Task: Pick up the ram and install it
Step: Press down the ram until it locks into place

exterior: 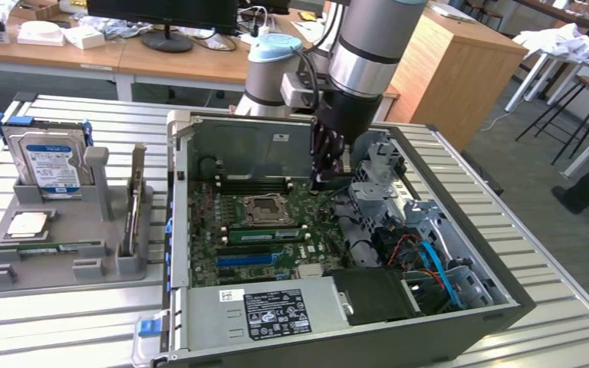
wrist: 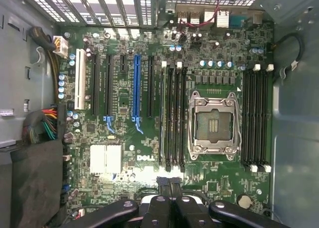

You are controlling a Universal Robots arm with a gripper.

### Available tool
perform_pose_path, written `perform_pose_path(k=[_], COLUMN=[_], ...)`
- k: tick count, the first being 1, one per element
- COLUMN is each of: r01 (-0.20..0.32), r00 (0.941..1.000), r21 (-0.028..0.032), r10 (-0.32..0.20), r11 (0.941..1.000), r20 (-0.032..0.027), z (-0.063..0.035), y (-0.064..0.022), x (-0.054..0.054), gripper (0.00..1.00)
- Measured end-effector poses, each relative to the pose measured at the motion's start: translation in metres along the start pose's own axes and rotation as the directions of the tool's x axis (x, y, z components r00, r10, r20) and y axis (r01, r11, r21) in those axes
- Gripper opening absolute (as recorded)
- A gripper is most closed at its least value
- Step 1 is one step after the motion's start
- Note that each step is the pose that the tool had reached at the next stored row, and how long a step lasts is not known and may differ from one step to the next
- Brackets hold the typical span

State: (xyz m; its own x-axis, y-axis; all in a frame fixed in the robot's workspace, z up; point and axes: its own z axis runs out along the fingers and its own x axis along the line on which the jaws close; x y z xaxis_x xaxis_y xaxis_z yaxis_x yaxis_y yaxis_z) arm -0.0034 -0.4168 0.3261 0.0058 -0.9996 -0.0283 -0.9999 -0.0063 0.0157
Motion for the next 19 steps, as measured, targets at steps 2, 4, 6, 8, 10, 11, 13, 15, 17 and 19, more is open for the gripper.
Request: perform_pose_path(k=[2, 4, 6, 8, 10, 11, 13, 15, 17, 19], r01=[0.000, 0.000, 0.000, 0.000, 0.000, 0.000, 0.000, 0.000, 0.000, 0.000], r00=[1.0000, 1.0000, 1.0000, 1.0000, 1.0000, 1.0000, 1.0000, 1.0000, 1.0000, 1.0000], r21=[-0.0001, 0.0000, 0.0000, 0.0000, 0.0000, 0.0000, 0.0000, 0.0000, 0.0000, 0.0000], r10=[0.000, 0.000, 0.000, 0.000, 0.000, 0.000, 0.000, 0.000, 0.000, 0.000], r11=[1.0000, 1.0000, 1.0000, 1.0000, 1.0000, 1.0000, 1.0000, 1.0000, 1.0000, 1.0000], r20=[-0.0001, 0.0000, 0.0001, 0.0000, 0.0000, 0.0000, -0.0001, 0.0001, 0.0000, 0.0000], z=[0.0006, 0.0013, 0.0022, 0.0031, 0.0041, 0.0048, 0.0082, 0.0133, 0.0144, 0.0156], y=[0.0000, 0.0000, 0.0000, 0.0000, -0.0001, 0.0000, -0.0001, -0.0002, -0.0002, -0.0002], x=[0.000, 0.000, 0.000, 0.000, 0.000, 0.000, 0.000, 0.000, 0.000, 0.000], gripper=[0.10, 0.10, 0.10, 0.10, 0.10, 0.10, 0.10, 0.10, 0.10, 0.10])
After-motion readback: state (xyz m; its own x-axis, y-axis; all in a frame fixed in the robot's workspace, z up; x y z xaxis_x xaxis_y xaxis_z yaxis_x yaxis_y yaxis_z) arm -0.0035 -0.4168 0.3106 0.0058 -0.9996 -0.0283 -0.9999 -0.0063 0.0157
